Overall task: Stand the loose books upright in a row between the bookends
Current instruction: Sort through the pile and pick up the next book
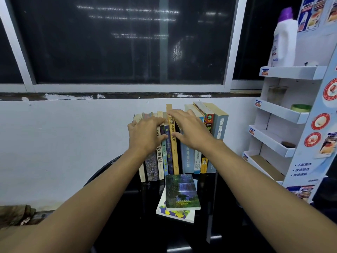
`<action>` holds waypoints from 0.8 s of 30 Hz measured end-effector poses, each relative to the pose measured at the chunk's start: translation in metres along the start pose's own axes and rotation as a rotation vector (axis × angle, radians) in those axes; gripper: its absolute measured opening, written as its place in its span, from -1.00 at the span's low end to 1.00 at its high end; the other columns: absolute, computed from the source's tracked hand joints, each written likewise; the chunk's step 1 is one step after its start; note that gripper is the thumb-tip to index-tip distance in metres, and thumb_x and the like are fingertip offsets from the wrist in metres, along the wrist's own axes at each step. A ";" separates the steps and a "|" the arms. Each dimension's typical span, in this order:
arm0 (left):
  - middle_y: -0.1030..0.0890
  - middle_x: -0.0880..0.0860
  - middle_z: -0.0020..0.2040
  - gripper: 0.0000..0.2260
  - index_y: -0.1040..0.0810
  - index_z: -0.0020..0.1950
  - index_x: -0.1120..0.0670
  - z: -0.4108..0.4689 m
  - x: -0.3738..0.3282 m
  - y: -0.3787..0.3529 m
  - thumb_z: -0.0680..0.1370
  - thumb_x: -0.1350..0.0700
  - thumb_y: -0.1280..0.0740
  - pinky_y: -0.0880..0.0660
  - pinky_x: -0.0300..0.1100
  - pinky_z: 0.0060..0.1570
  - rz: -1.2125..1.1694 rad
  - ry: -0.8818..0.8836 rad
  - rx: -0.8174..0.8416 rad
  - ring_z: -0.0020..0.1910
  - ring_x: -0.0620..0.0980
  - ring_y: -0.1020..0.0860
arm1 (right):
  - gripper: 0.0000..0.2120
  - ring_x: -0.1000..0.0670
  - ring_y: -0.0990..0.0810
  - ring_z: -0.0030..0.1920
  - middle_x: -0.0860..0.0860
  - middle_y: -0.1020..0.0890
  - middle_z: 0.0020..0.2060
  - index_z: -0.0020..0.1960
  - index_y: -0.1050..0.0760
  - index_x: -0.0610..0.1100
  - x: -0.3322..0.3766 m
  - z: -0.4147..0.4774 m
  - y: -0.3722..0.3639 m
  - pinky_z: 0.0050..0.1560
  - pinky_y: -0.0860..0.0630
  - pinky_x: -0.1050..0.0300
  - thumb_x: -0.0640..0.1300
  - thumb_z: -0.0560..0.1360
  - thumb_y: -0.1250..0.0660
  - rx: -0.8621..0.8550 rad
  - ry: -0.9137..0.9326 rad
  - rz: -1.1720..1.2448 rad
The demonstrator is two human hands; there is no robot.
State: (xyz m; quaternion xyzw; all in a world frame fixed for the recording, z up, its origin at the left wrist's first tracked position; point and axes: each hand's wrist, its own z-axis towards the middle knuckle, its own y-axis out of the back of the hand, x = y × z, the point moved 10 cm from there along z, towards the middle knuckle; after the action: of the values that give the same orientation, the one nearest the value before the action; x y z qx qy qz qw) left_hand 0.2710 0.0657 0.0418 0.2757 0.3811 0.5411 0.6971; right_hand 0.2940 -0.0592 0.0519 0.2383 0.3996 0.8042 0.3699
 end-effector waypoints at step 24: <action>-0.48 -0.08 0.44 -0.52 -0.47 0.45 -0.14 -0.115 0.006 -0.084 0.55 -0.22 -0.39 -0.40 0.05 0.42 -0.301 -0.004 0.387 0.44 -0.02 -0.42 | -0.50 0.06 -0.38 0.36 0.07 -0.48 0.31 0.44 -0.41 -0.04 -0.049 -0.152 -0.077 0.38 -0.37 0.07 0.15 0.58 -0.35 0.370 -0.274 0.215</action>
State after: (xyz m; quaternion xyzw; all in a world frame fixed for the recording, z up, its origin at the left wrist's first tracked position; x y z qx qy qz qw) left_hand 0.2217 0.0457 -0.0910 0.3452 0.5132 0.3475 0.7048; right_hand 0.2515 -0.1374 -0.1017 0.4497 0.4583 0.7125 0.2829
